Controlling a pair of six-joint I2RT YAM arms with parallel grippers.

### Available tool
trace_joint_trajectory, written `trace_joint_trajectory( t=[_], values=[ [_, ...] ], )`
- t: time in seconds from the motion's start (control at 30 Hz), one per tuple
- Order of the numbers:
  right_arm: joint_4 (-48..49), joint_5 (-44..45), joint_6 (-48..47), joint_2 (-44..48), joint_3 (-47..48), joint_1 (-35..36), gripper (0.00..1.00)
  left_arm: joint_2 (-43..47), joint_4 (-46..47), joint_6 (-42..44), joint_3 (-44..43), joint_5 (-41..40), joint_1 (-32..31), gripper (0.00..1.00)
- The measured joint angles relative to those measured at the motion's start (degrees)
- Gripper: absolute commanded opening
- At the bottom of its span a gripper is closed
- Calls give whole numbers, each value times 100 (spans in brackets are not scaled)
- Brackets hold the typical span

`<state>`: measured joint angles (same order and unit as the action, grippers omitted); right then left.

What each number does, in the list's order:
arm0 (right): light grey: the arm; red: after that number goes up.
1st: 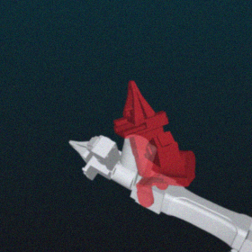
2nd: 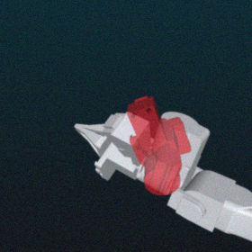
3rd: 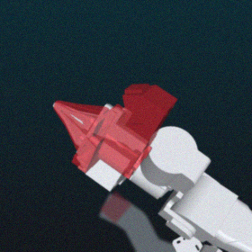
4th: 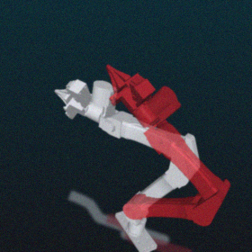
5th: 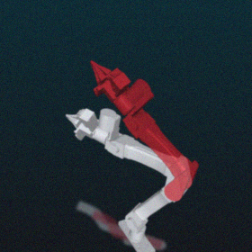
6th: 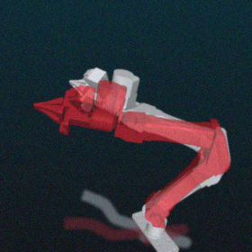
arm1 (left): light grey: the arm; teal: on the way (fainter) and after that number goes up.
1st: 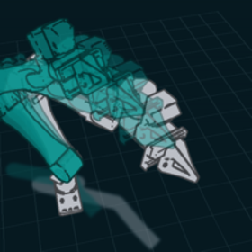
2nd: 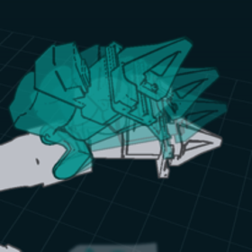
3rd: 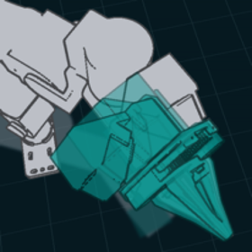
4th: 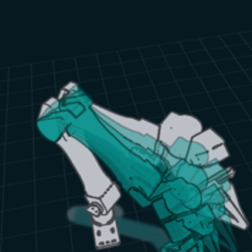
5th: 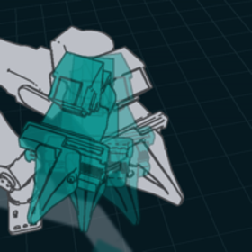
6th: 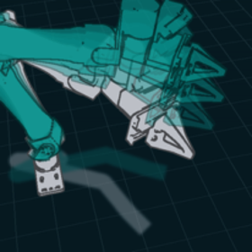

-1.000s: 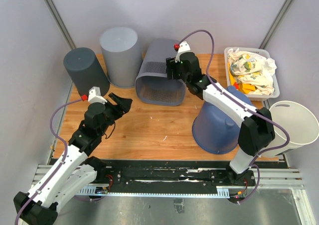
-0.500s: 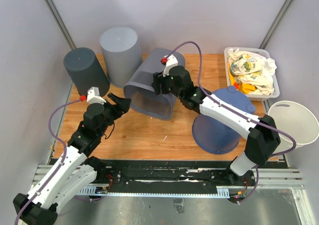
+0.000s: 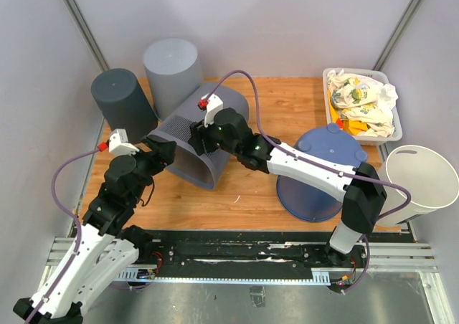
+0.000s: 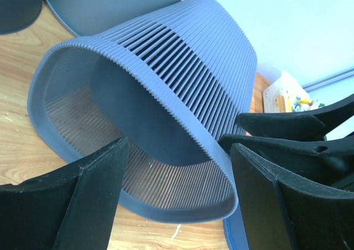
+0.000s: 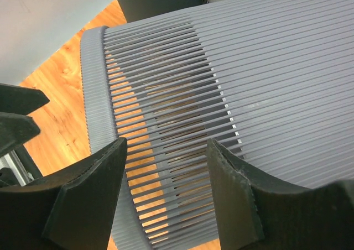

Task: Turn the large container upside down

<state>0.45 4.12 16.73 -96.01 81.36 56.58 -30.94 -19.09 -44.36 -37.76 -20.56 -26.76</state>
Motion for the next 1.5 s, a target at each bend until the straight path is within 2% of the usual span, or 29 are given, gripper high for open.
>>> trace_joint_trajectory(
  t=[0.23,0.43,0.7,0.97,1.23,1.5],
  values=[
    [-236,197,-55,157,24,0,71,188,-205,-4,-37,-120,0,78],
    [-487,831,-240,741,-321,-120,72,-33,-70,-160,22,24,0,77],
    [-328,1261,-372,896,-387,-1143,74,-428,291,-350,144,219,0,77],
    [-26,1246,-313,149,-144,-2057,73,-793,647,-396,144,229,0,76],
    [105,1690,-356,-940,647,-2194,73,-951,824,-391,144,219,0,76],
    [258,1893,-348,-1241,887,-2553,73,-957,833,-380,144,221,0,76]
  ],
)
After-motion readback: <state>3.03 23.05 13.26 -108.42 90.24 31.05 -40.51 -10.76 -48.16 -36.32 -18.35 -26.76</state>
